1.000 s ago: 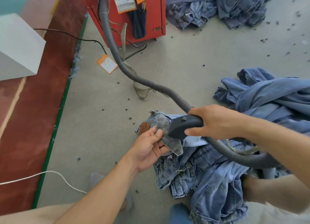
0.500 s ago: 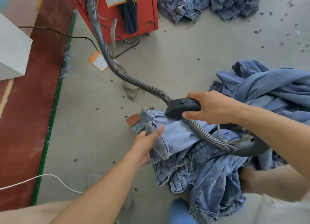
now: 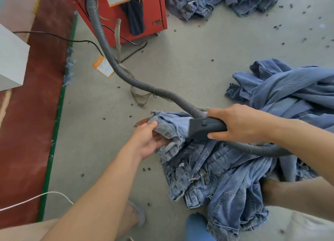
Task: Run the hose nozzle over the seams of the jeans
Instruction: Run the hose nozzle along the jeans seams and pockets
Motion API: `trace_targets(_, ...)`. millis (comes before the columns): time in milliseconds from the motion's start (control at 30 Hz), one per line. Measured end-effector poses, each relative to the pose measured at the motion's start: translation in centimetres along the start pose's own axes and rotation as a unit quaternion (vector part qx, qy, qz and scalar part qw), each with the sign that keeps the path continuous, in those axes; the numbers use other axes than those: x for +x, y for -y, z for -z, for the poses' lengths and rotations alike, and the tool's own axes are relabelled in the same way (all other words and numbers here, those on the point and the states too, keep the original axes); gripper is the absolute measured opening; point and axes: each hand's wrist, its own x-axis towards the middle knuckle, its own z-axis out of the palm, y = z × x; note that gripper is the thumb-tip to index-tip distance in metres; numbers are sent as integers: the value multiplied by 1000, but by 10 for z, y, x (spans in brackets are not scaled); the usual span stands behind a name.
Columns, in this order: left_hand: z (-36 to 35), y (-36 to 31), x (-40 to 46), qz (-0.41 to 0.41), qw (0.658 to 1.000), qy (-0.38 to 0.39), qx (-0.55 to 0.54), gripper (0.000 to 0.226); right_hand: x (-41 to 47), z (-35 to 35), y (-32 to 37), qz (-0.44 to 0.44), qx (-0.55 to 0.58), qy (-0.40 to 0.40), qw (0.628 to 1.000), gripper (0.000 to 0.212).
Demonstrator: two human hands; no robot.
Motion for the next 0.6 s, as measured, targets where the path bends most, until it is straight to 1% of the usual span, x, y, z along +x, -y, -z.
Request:
trace_targets(67, -9, -10, -5, 10, 999, 19, -44, 26, -3, 2, -1, 10, 12, -15, 1000, 32)
trace_targets(133, -18, -13, -9, 18, 997, 13, -70, 29, -7, 6, -3, 11, 25, -28, 999, 29)
trace_targets(200, -23, -15, -11, 22, 996, 4, -87, 32, -10, 11, -4, 6, 41, -42, 998, 28)
trace_targets(300, -26, -13, -11, 39, 995, 16, -93, 35, -5, 8, 5, 14, 53, -55, 997, 27)
trace_targets(367, -28, -8, -12, 46, 996, 27, -71, 35, 8, 2, 13, 16, 59, -100, 993, 25)
trace_targets(433, -28, -4, -13, 37, 998, 27, -51, 36, 20, 2, 14, -22, 66, -165, 984, 26)
trace_targets(500, -27, -5, -11, -4, 998, 65, -26, 37, 24, 9, 4, -62, 72, -192, 977, 29)
trace_targets(533, -26, -5, -10, -38, 995, 96, 9, 35, 21, 12, -3, -68, 74, -187, 977, 30)
trace_targets(567, -24, -5, -8, -80, 986, 128, 73, 40, 16, 14, -10, -67, 72, -176, 979, 32)
trace_targets(600, -23, -2, -3, -130, 969, 132, 162, 53, 10, 15, -15, -61, 67, -165, 982, 34)
